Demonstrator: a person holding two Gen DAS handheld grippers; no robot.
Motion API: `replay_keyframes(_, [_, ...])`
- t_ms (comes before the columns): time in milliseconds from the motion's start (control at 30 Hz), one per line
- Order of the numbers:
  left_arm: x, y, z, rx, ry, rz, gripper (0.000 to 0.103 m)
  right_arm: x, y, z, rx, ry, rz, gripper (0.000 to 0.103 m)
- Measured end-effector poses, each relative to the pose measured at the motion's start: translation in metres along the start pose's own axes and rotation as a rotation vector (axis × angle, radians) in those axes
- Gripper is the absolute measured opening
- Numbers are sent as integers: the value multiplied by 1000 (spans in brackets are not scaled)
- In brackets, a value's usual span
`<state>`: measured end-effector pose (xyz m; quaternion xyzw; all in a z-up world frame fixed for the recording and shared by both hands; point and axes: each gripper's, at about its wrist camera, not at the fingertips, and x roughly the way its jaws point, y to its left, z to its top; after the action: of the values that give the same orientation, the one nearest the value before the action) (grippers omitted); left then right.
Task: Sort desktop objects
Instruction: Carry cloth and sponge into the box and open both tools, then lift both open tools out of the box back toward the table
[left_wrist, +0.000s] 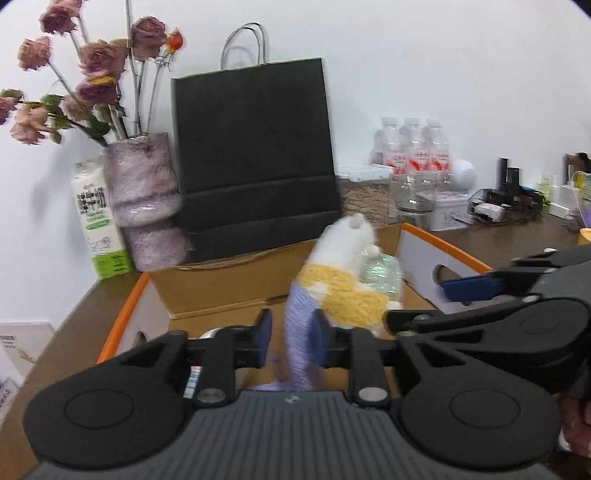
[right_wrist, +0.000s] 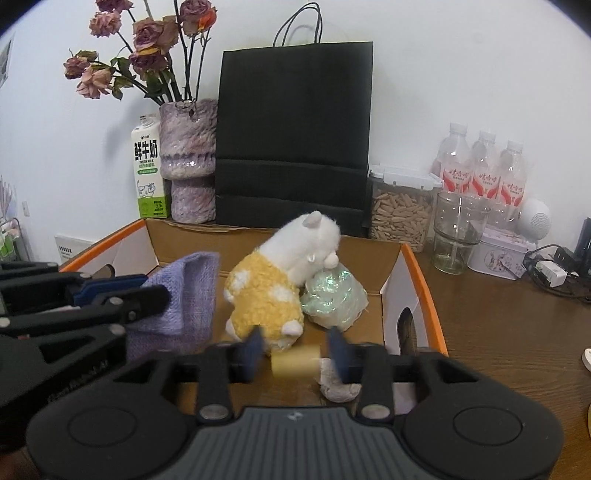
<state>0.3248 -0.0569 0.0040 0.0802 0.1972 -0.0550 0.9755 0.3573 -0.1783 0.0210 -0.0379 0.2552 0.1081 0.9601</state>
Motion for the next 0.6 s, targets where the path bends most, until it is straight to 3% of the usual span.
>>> replay_keyframes(67, [-2,5,3,-14,-13,52,70,-1,-3,2,11,-8,-29,63])
replay_keyframes(100, [-4,9,4,-29,-23,76,77,-1,-6,3,30,-10,-35,65])
replay_keyframes(167, [-7,18,7,-59,-39,85,96,-2,-13,5,75,-14,-40,84])
replay_keyframes(200, [-9,23,9,-78,-48,80,102,-3,-17,7,97,-17,-35,88])
replay_keyframes(267, [-13,28,10,-103,-65,72,103,-4,-21,8,123,-19,-17,97])
replay_keyframes(600, [-18,31,15,-110,-65,78,103,-10,-19,10,115,-34,-23,100])
